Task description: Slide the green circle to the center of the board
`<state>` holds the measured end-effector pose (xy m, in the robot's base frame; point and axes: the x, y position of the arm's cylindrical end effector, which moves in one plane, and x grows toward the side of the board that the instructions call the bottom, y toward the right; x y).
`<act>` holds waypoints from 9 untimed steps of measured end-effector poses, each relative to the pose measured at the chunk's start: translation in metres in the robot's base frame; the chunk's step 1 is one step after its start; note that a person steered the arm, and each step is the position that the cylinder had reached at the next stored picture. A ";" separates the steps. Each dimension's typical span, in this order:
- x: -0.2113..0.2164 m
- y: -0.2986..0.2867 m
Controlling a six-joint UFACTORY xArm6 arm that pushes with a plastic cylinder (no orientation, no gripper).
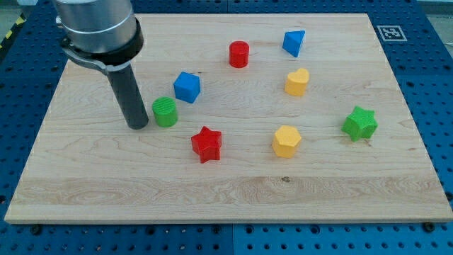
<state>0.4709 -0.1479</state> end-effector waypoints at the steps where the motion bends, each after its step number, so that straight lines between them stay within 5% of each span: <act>1: -0.001 0.002; 9: -0.041 0.175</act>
